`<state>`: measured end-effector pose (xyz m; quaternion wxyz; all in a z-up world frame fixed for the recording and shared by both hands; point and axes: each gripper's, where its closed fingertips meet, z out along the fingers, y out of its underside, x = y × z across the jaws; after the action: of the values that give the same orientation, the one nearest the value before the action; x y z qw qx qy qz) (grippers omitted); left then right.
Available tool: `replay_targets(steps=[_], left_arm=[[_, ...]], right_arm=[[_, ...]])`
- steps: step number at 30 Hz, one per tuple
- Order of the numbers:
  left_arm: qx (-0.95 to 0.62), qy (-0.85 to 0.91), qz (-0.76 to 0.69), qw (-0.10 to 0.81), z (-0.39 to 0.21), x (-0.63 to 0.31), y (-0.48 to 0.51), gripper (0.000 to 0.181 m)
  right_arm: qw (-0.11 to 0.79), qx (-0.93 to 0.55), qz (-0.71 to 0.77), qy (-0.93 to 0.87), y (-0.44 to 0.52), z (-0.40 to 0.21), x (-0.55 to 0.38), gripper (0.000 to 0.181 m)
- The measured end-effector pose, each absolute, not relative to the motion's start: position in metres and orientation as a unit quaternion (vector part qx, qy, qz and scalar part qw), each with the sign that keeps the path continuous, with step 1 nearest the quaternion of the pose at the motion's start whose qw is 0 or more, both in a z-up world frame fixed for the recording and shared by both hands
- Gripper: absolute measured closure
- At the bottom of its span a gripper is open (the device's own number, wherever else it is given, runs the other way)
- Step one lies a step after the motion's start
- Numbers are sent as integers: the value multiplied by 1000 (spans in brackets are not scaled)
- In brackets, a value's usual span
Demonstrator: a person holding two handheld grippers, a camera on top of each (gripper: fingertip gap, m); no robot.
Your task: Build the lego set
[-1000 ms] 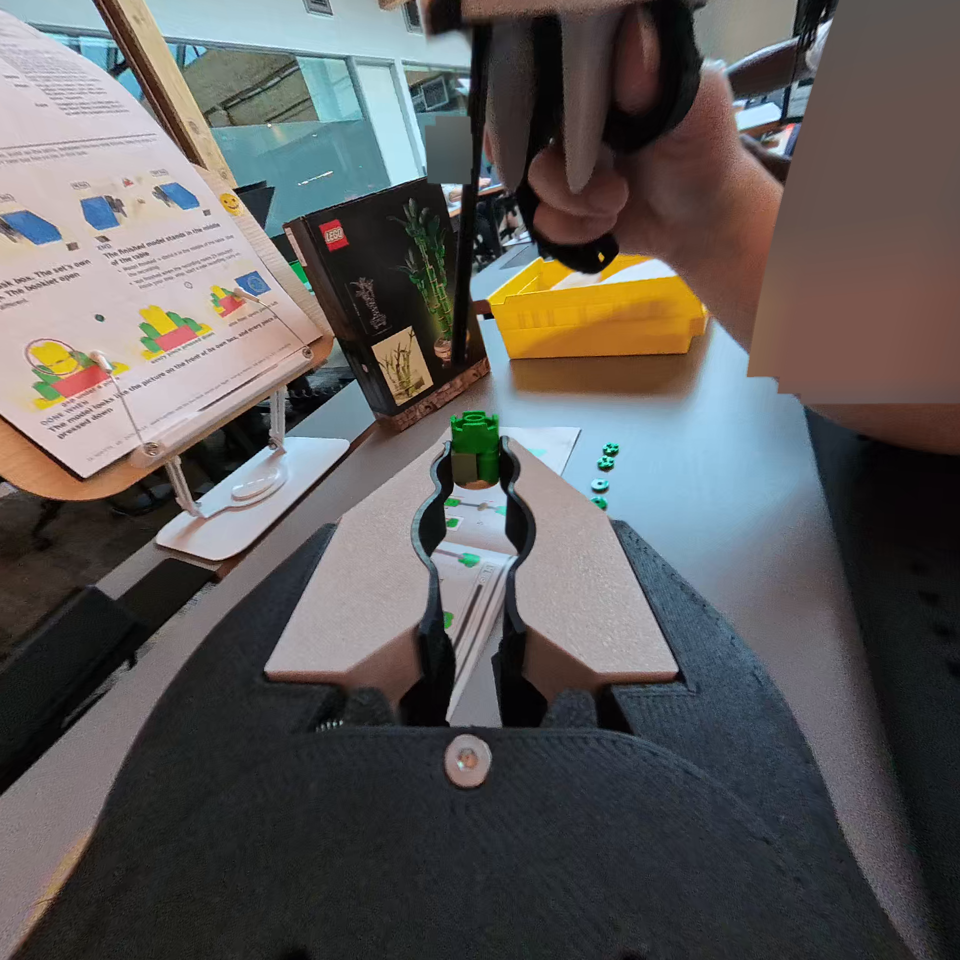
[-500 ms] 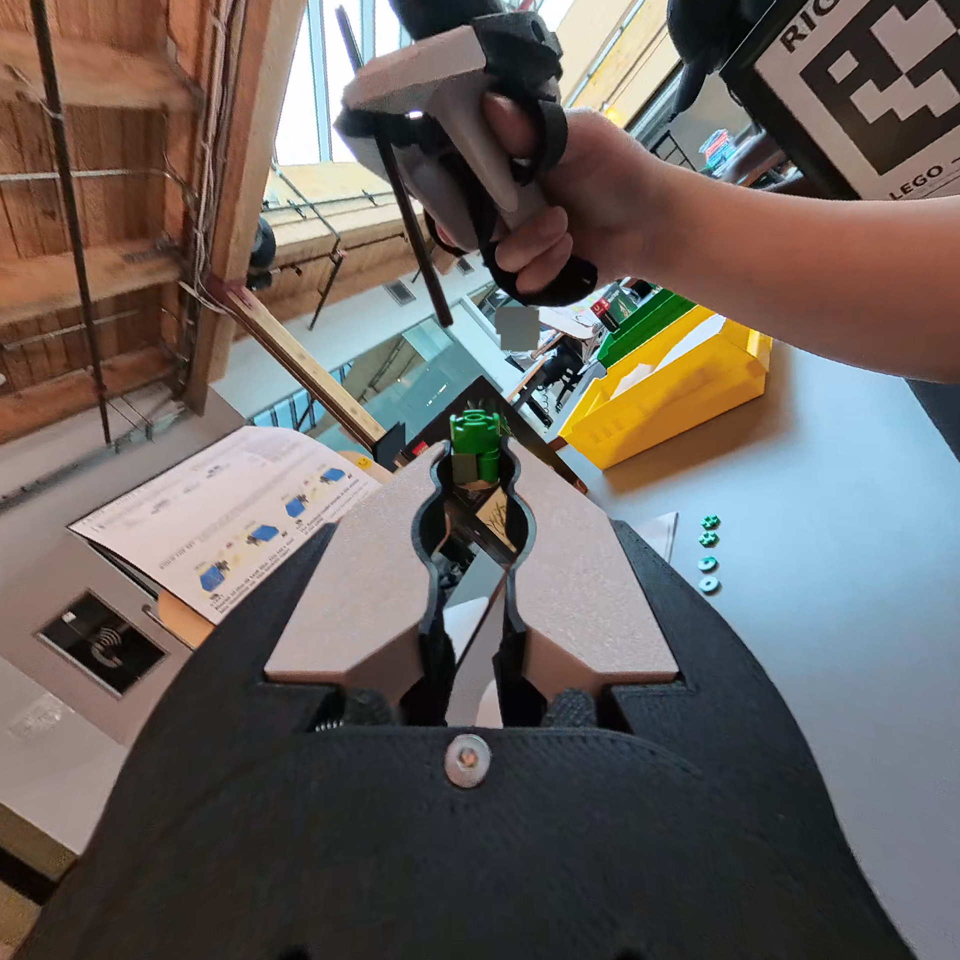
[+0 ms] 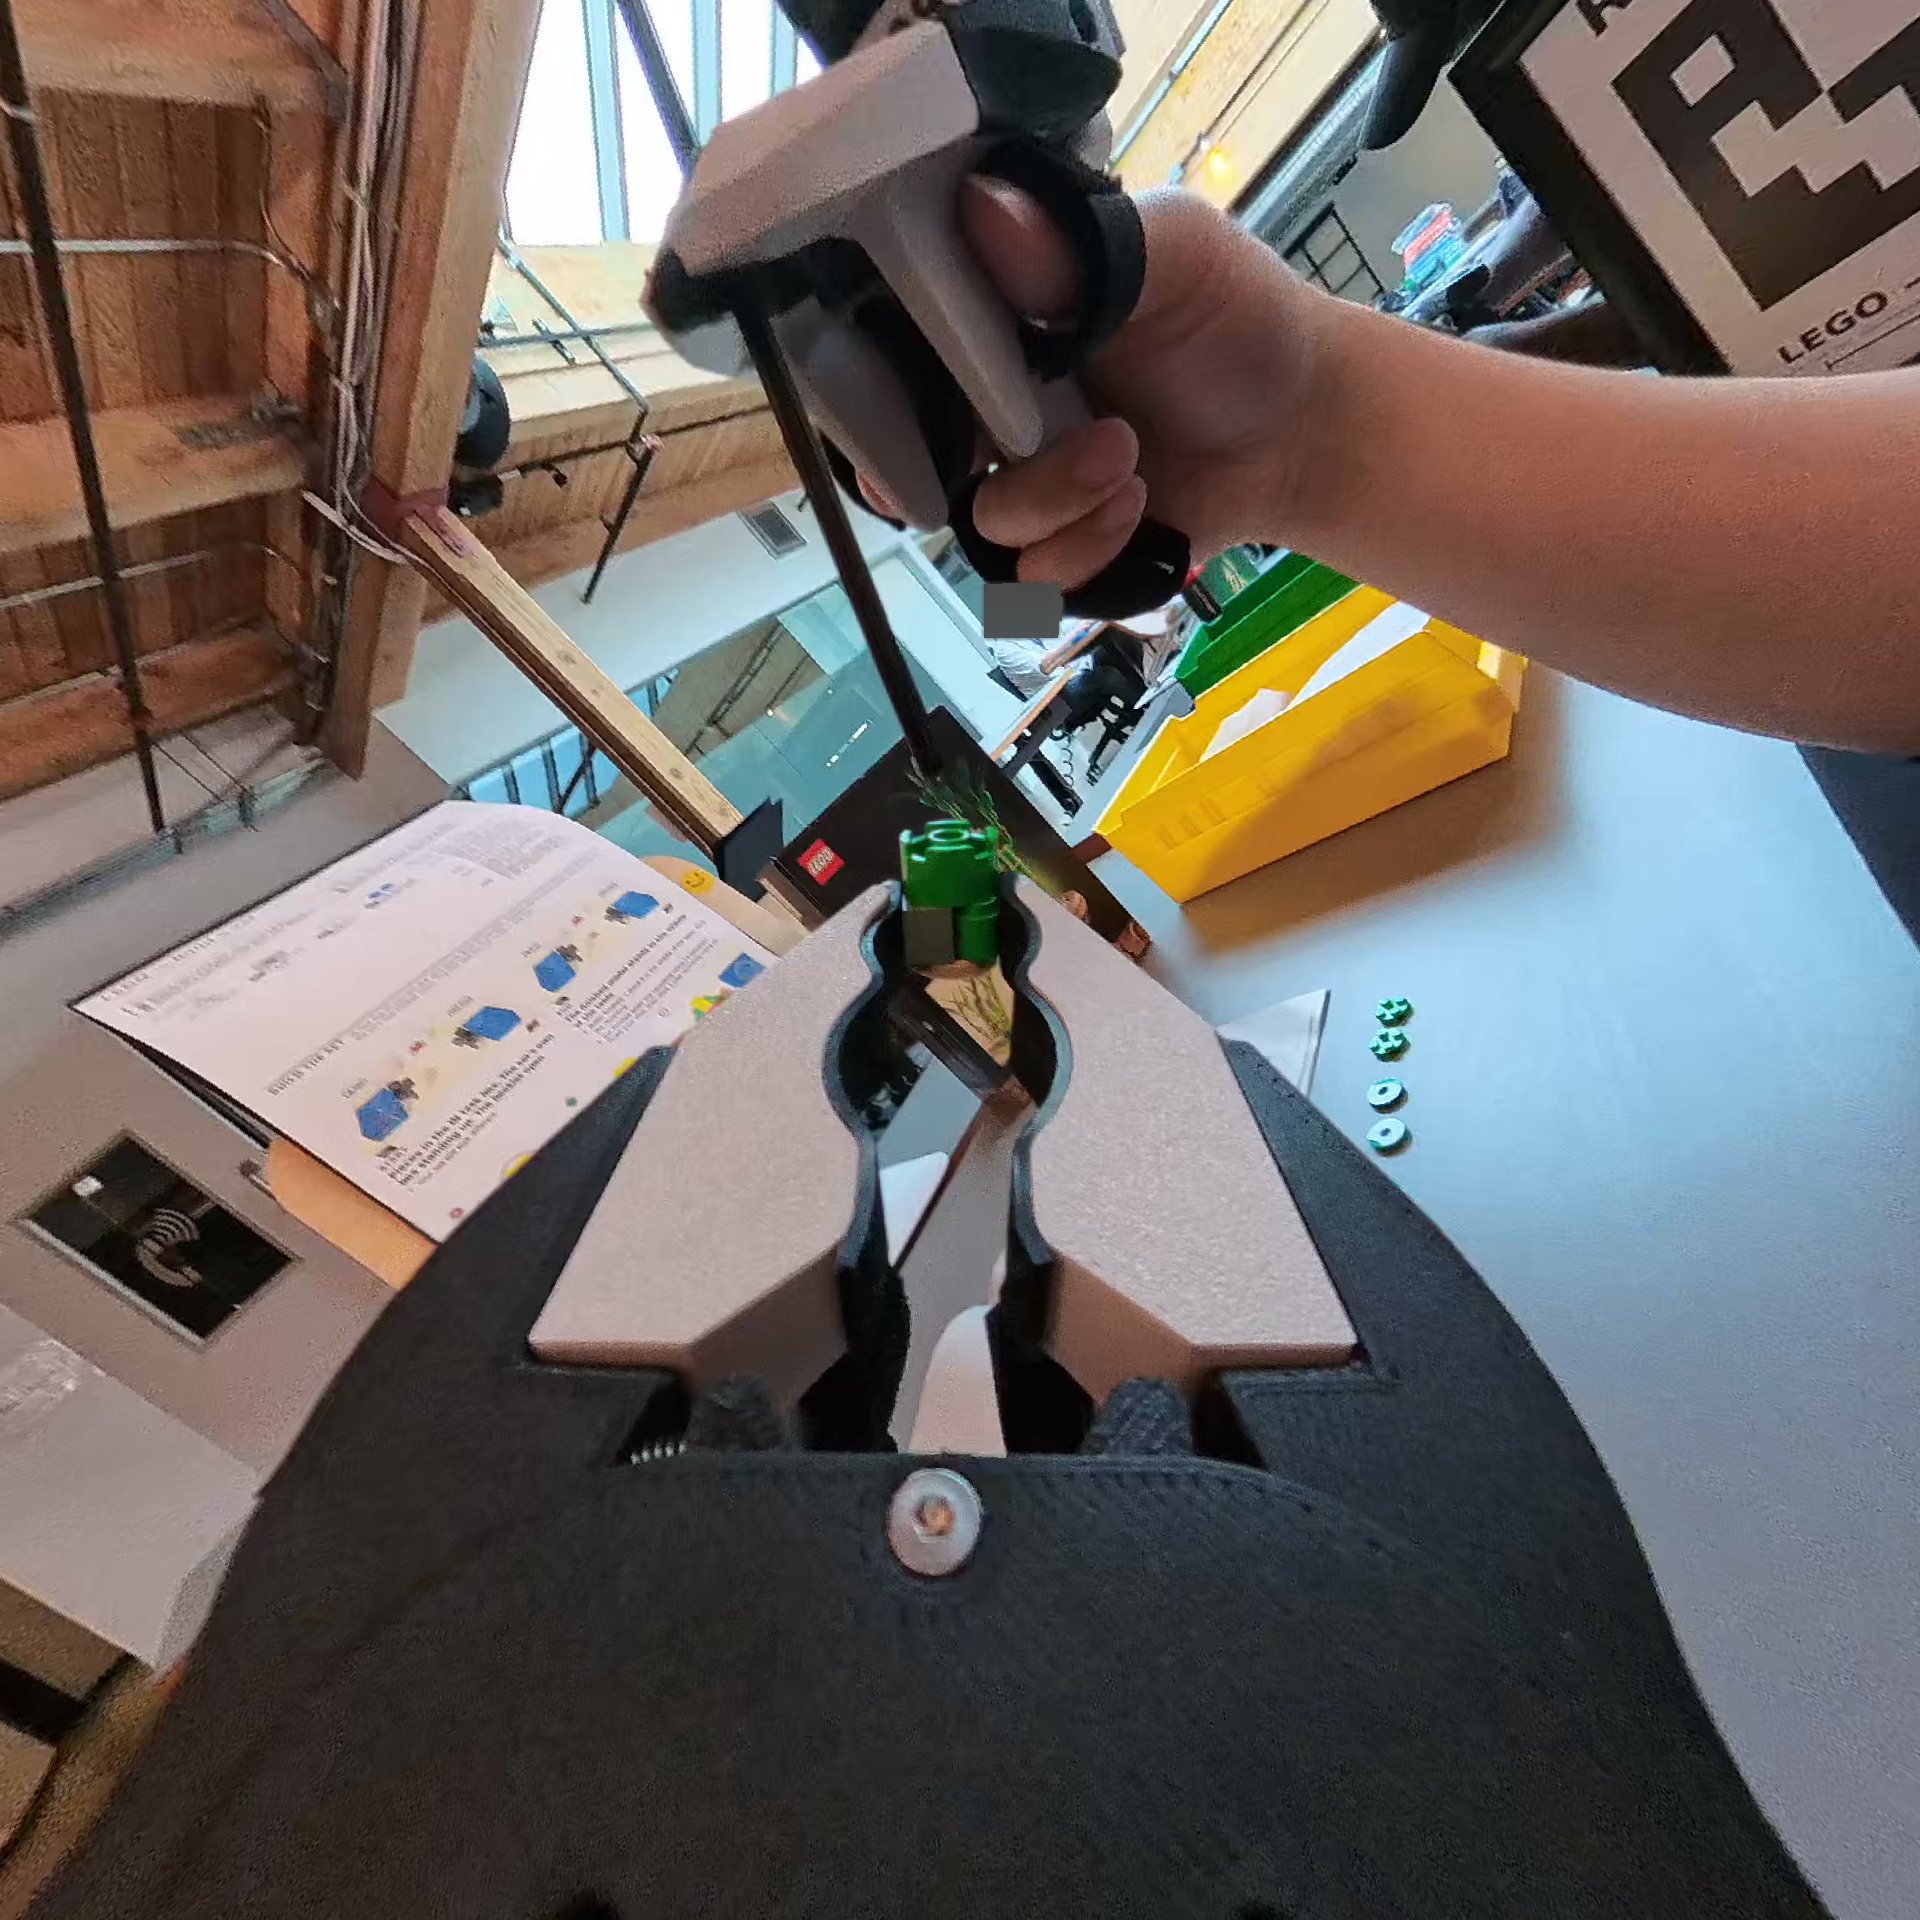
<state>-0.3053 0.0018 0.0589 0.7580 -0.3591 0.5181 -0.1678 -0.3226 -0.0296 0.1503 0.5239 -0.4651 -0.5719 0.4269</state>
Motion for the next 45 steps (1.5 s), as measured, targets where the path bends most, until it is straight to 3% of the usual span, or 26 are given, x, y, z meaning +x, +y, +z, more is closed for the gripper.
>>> replay_targets(steps=[1, 14, 27, 45], left_arm=[[-365, 518, -174, 753, 58, -305, 2, 167], [-397, 524, -208, 725, 50, -301, 5, 167], [-396, 525, -206, 725, 49, -299, 5, 167], [-462, 409, -44, 785, 62, -337, 54, 167]], right_arm=[[522, -469, 426, -572, -27, 148, -323, 180], [501, -470, 454, -567, -16, 140, -321, 180], [520, -456, 392, -607, -27, 135, -322, 180], [623, -516, 245, -533, 1, 136, -354, 179]])
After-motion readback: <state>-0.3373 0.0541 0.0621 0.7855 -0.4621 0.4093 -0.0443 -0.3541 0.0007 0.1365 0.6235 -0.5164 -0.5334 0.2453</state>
